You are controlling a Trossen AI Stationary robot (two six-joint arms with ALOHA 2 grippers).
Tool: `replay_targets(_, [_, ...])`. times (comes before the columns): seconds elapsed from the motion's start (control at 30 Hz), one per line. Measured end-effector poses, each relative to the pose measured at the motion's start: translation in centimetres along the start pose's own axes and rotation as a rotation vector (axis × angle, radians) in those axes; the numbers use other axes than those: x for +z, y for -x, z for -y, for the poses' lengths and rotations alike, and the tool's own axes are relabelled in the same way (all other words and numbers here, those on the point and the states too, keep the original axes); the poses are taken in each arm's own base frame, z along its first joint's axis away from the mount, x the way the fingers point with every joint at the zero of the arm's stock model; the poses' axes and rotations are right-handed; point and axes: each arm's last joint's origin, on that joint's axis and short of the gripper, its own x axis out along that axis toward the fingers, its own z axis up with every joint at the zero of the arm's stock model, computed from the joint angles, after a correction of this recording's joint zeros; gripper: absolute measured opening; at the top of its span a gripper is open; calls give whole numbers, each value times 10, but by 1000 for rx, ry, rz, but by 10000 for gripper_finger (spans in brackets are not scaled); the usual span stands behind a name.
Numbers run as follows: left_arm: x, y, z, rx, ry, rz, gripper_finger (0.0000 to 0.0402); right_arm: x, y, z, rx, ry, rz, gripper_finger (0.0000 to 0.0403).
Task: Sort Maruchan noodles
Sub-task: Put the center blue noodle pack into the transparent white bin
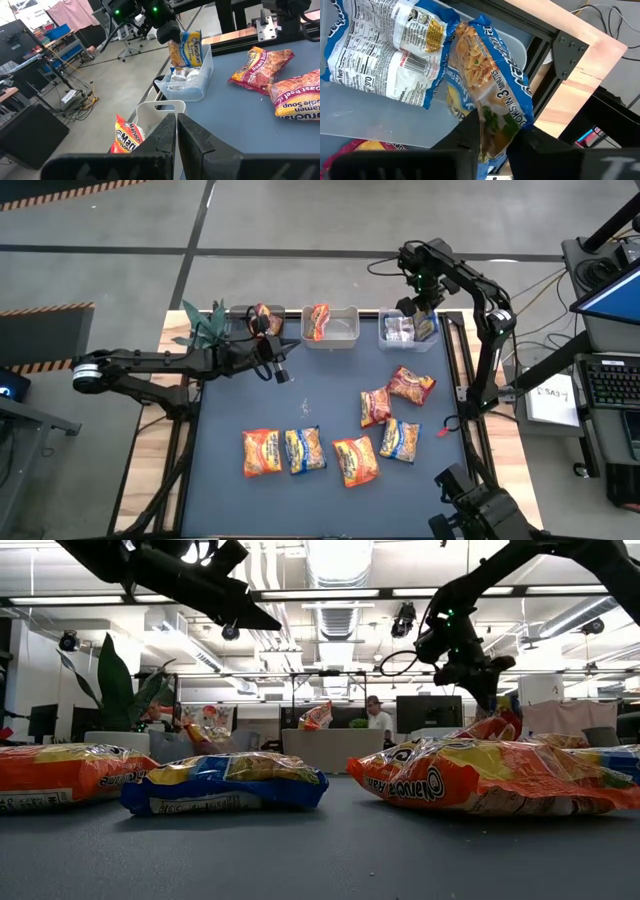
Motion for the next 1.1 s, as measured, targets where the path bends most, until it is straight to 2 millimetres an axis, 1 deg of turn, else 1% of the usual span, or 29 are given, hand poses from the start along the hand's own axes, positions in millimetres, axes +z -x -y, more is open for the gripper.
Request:
replay_targets(0.1, [0,0,0,0,0,0,0,0,0,0,0,0,0,38])
replay_targets(0.2, [0,0,0,0,0,0,0,0,0,0,0,-10,-2,31])
replay_targets(0.4, [0,0,0,0,0,0,0,1,-3,-1,0,-17,1,35])
replay_targets(0.77, [0,0,0,0,0,0,0,4,-4,-1,5,-22,30,36])
replay_targets(0.87, [0,0,0,0,0,0,0,4,-4,-2,4,8,35,36])
replay_targets(1.03, [0,0,0,0,0,0,0,5,-4,-2,5,-8,40,31])
replay_targets(1.1, [0,0,0,0,0,0,0,5,-4,-2,5,-10,39,35])
